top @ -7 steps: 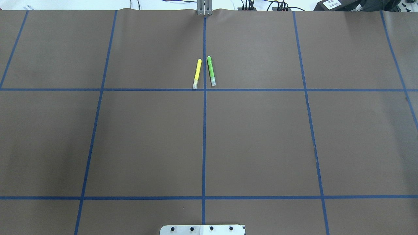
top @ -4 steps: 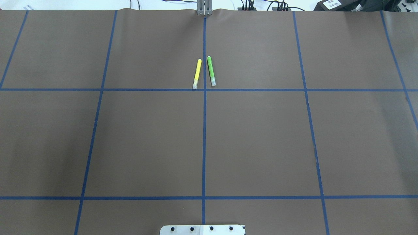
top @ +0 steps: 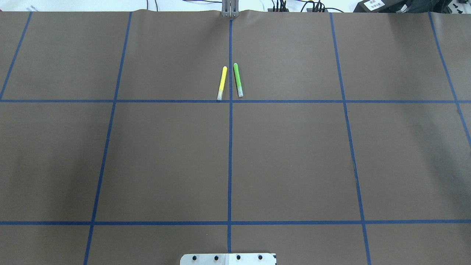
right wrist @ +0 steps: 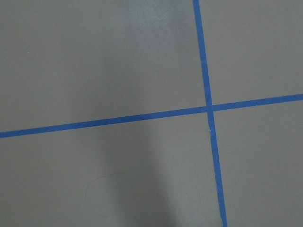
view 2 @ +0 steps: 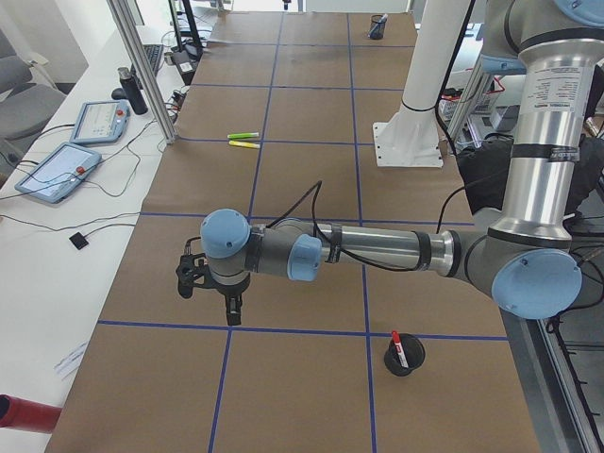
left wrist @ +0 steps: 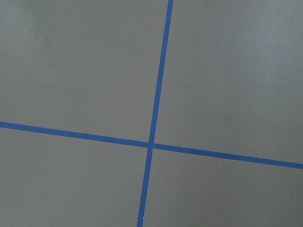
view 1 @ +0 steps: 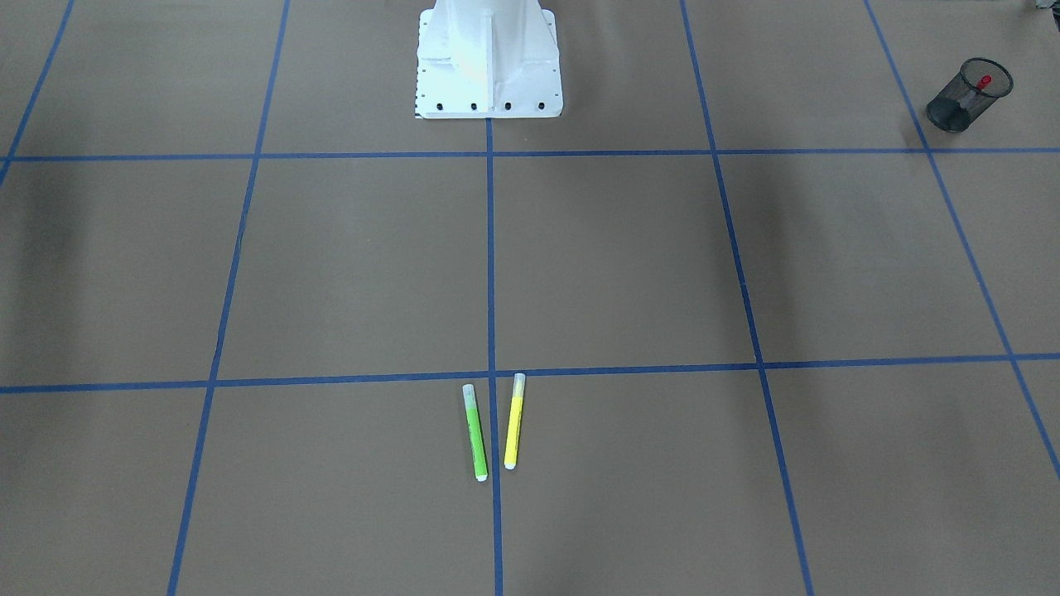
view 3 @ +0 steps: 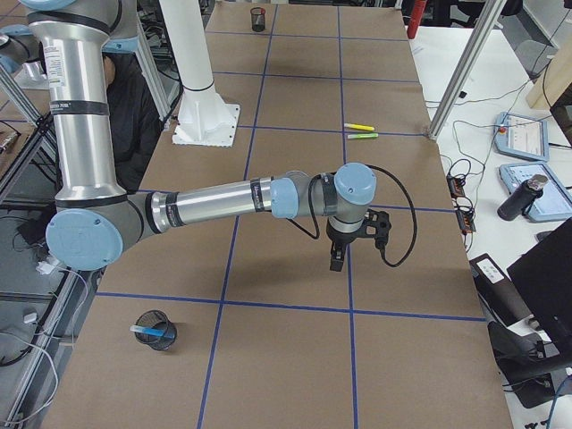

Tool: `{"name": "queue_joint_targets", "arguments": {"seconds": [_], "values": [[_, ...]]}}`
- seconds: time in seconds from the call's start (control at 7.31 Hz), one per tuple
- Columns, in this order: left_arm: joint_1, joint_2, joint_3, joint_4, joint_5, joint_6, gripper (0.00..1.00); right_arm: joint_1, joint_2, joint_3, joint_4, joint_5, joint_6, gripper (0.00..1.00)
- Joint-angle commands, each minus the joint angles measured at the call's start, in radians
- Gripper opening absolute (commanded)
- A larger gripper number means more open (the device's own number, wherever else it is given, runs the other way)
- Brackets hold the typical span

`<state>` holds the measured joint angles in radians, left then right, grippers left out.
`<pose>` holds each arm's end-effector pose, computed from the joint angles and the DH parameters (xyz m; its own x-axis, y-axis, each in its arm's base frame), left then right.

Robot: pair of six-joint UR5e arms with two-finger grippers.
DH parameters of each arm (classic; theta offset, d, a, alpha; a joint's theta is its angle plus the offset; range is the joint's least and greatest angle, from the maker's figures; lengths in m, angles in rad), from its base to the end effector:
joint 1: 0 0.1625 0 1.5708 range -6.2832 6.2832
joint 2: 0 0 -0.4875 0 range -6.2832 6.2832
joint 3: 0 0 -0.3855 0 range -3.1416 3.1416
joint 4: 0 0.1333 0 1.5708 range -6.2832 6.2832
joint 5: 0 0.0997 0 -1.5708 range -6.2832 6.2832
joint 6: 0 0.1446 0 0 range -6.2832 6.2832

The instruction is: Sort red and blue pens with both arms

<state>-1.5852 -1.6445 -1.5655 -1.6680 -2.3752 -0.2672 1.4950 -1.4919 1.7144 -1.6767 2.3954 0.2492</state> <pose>-0.0368 -0.5349 0.7048 0.6668 -0.1555 -0.7289 0.1972 0.9799 -0.0286 -0.0127 -0.5254 0.6493 0.6683 0.1119 0.7355 -0.0925 0.9935 -0.0671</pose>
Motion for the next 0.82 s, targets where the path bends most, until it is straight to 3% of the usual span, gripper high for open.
{"name": "queue_joint_targets", "arguments": {"seconds": [0.0, 0.68], "values": [[0.057, -0.006, -0.001, 0.004, 0.08, -0.033, 1.0, -0.007, 0.015, -0.01, 0.0, -0.005, 0.005, 1.0], [0.06, -0.001, -0.002, 0.001, 0.076, -0.033, 1.0, -0.021, -0.017, -0.01, -0.001, -0.042, 0.012, 1.0]]}}
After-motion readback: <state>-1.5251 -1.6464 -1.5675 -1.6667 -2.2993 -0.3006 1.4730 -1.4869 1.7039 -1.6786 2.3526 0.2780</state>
